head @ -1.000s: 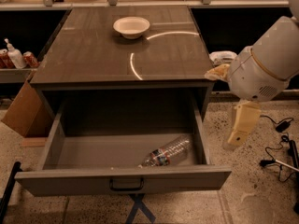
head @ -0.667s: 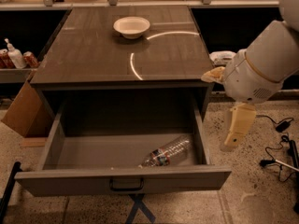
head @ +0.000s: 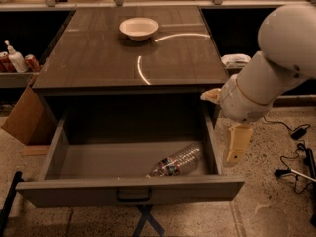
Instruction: Pick water bottle from top drawer and place on counter
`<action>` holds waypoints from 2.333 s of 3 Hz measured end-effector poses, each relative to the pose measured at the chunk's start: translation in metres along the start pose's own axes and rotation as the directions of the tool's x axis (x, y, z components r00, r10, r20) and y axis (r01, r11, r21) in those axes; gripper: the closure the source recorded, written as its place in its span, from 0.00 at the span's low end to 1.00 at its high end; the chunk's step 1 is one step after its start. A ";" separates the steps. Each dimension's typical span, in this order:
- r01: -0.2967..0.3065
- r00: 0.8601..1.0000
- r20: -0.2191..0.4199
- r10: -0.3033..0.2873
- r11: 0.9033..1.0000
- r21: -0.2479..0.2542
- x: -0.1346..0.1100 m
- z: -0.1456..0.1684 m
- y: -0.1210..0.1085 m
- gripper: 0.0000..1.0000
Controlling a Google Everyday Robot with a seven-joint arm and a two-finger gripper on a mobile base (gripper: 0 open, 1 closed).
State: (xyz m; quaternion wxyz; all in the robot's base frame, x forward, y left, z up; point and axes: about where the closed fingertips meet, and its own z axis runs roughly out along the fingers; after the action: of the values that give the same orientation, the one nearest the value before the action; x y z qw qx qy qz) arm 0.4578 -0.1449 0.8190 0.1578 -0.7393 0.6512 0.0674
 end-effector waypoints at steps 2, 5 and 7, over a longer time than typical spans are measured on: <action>0.100 0.994 -0.031 -0.101 0.994 -0.049 -0.018 0.038 -0.017 0.00; 0.207 0.977 -0.037 -0.210 0.976 -0.071 -0.021 0.067 -0.023 0.00; 0.337 0.938 -0.042 -0.343 0.935 -0.113 -0.023 0.118 -0.037 0.00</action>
Offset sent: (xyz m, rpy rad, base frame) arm 0.0300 0.0496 -0.0468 -0.0571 0.0311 0.1702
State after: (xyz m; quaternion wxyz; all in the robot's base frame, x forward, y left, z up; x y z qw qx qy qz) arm 0.5038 -0.0820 0.7206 0.1085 -0.8496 0.5137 0.0502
